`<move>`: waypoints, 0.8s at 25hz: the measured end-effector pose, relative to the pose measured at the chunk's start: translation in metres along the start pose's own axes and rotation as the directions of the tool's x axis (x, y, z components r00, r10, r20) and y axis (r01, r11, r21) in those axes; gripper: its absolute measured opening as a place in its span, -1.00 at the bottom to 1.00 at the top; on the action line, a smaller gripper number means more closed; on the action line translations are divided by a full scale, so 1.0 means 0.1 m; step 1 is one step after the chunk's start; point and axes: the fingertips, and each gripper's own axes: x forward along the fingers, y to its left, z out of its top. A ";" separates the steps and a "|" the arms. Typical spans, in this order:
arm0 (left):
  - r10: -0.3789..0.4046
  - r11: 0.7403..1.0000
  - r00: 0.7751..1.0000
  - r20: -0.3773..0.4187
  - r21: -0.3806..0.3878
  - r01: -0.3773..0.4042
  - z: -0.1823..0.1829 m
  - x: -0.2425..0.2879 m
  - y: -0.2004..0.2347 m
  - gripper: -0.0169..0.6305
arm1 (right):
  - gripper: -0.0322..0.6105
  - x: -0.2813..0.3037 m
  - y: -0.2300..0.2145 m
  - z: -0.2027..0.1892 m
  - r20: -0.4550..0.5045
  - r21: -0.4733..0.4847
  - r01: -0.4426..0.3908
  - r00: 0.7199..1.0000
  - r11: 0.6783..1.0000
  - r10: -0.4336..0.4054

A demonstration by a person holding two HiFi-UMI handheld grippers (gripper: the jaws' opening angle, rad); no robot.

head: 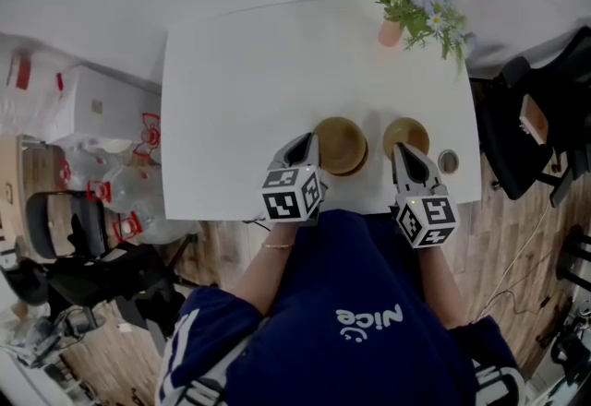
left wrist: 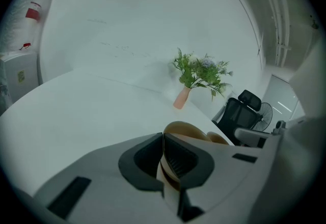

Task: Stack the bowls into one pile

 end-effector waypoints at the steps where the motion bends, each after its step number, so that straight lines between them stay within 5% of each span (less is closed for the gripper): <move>1: -0.006 1.000 1.000 -0.004 0.004 0.006 -0.03 0.01 -0.02 -0.86 | -0.83 -0.01 -0.01 -0.01 -0.001 0.001 0.002 1.000 1.000 -0.002; 20: -0.058 0.994 0.997 -0.059 0.093 0.063 -0.29 0.15 -0.14 -0.86 | -0.83 -0.11 -0.10 -0.06 0.004 -0.003 0.044 0.999 0.999 -0.044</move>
